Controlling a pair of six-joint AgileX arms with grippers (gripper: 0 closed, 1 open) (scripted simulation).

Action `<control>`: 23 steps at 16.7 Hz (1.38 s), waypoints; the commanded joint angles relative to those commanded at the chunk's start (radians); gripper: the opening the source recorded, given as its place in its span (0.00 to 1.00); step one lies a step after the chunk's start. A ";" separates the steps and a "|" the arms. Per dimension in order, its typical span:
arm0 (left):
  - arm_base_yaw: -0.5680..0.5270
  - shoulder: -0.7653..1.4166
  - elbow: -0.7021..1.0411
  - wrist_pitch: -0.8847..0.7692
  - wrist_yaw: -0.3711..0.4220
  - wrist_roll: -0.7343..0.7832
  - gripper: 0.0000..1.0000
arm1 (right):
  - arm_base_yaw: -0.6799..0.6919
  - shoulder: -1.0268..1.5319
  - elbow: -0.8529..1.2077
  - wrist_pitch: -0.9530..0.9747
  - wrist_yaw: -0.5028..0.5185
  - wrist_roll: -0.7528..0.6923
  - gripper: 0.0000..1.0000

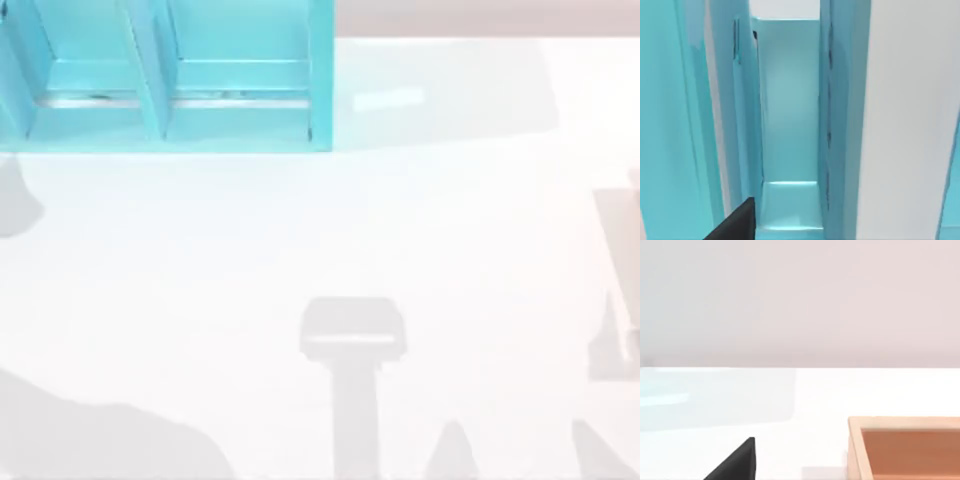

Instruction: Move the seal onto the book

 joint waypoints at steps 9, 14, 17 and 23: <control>-0.080 0.113 0.287 -0.172 -0.078 -0.002 1.00 | 0.000 0.000 0.000 0.000 0.000 0.000 1.00; -0.080 0.113 0.287 -0.172 -0.078 -0.002 0.85 | 0.000 0.000 0.000 0.000 0.000 0.000 1.00; -0.080 0.113 0.287 -0.172 -0.078 -0.002 0.62 | 0.000 0.000 0.000 0.000 0.000 0.000 1.00; -0.080 0.113 0.287 -0.172 -0.078 -0.002 0.17 | 0.000 0.000 0.000 0.000 0.000 0.000 1.00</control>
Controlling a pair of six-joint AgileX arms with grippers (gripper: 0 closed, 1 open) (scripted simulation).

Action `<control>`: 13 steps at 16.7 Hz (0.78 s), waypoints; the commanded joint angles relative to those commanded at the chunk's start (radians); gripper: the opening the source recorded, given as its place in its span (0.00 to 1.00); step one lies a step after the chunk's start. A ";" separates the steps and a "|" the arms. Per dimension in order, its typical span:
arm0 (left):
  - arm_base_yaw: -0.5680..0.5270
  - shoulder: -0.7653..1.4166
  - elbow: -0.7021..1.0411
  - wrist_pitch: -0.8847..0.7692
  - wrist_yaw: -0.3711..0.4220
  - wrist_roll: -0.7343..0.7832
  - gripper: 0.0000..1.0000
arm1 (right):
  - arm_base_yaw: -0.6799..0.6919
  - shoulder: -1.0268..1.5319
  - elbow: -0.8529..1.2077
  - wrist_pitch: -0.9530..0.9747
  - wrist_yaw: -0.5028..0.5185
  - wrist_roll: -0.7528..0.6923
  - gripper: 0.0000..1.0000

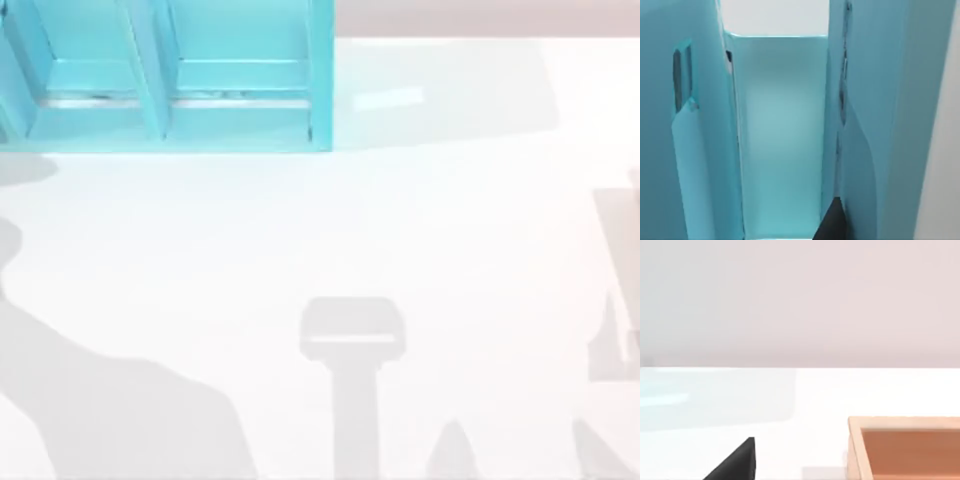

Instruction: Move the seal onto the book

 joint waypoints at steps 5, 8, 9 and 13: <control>0.000 0.000 0.000 0.000 0.000 0.000 0.00 | 0.000 0.000 0.000 0.000 0.000 0.000 1.00; 0.000 0.000 0.000 0.000 0.000 0.000 0.00 | 0.000 0.000 0.000 0.000 0.000 0.000 1.00; 0.000 0.000 0.000 0.000 0.000 0.000 0.00 | 0.000 0.000 0.000 0.000 0.000 0.000 1.00; 0.005 -0.014 -0.010 -0.007 0.004 0.000 0.00 | 0.000 0.000 0.000 0.000 0.000 0.000 1.00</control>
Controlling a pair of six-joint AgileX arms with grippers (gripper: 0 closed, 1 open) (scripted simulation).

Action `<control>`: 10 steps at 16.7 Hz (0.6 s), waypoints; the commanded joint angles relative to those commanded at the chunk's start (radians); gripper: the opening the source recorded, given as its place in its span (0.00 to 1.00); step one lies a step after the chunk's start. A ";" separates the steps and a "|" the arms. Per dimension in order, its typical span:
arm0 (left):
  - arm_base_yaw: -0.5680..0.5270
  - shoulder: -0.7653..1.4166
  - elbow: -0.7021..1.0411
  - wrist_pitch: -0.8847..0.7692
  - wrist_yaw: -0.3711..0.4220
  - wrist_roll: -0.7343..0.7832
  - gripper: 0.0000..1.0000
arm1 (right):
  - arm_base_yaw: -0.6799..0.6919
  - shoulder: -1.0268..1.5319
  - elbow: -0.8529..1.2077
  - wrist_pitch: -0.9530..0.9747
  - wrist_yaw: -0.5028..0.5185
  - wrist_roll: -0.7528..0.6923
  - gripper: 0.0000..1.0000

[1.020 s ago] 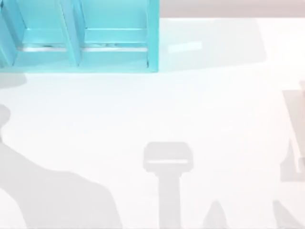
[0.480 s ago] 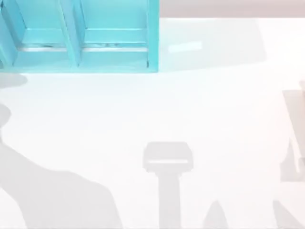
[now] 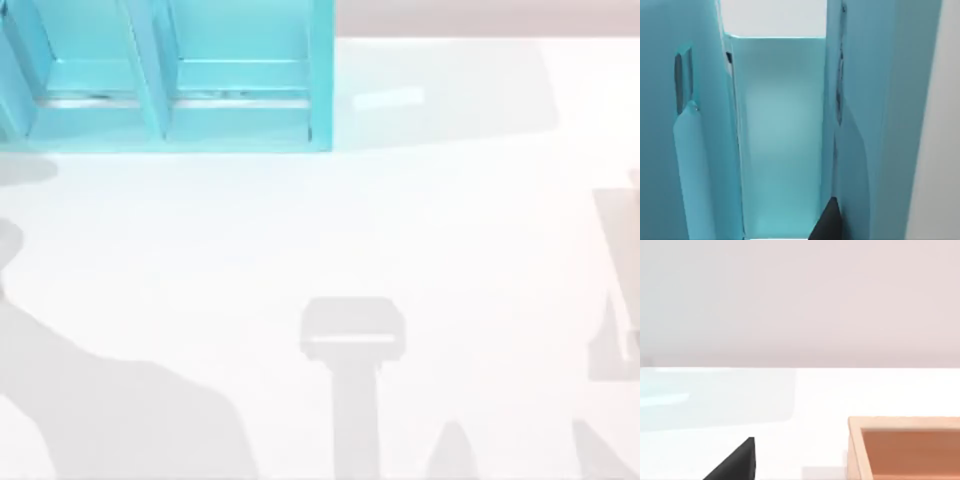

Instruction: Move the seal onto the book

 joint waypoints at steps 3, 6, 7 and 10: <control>0.030 -0.099 -0.058 -0.052 0.029 -0.006 0.00 | 0.000 0.000 0.000 0.000 0.000 0.000 1.00; 0.079 -0.290 -0.161 -0.144 0.080 -0.012 0.00 | 0.000 0.000 0.000 0.000 0.000 0.000 1.00; 0.099 -0.369 -0.201 -0.181 0.099 -0.013 0.00 | 0.000 0.000 0.000 0.000 0.000 0.000 1.00; 0.164 -0.618 -0.326 -0.292 0.162 -0.010 0.00 | 0.000 0.000 0.000 0.000 0.000 0.000 1.00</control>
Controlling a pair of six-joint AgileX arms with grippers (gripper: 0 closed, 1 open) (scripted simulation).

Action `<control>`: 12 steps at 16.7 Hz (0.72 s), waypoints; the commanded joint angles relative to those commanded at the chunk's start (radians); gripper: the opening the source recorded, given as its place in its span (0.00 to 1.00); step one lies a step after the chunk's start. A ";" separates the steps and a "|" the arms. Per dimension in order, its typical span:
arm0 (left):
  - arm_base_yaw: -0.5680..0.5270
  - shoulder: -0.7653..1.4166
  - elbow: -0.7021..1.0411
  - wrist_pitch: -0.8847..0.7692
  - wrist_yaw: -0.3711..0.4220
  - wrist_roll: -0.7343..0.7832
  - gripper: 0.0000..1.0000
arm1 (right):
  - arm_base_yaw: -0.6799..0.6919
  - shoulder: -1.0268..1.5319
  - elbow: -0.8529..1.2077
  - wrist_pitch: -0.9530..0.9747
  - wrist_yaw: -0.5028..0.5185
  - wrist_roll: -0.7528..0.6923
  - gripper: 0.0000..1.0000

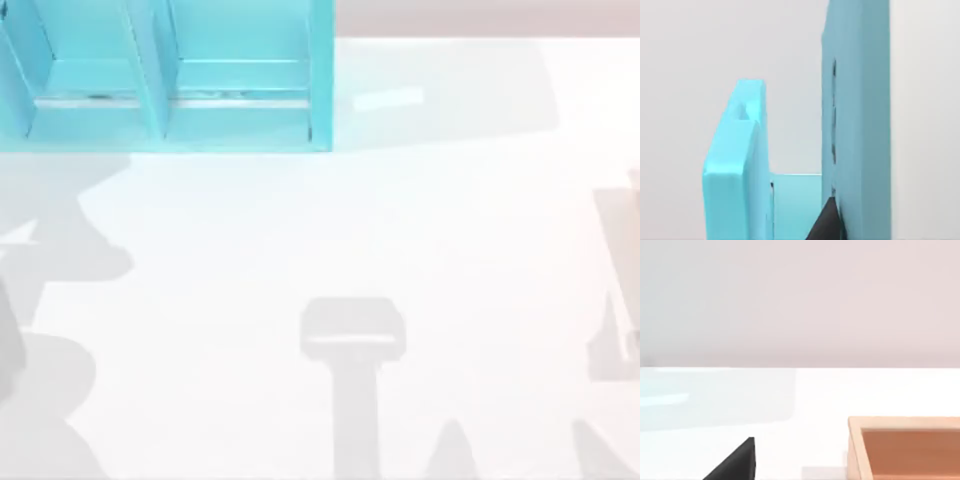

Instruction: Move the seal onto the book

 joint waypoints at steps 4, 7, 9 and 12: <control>0.082 -0.278 -0.143 -0.128 0.075 0.012 0.00 | 0.000 0.000 0.000 0.000 0.000 0.000 1.00; 0.121 -0.385 -0.206 -0.185 0.110 0.019 0.00 | 0.000 0.000 0.000 0.000 0.000 0.000 1.00; 0.128 -0.403 -0.217 -0.194 0.117 0.020 0.00 | 0.000 0.000 0.000 0.000 0.000 0.000 1.00; 0.123 -0.396 -0.216 -0.193 0.115 0.021 0.00 | 0.000 0.000 0.000 0.000 0.000 0.000 1.00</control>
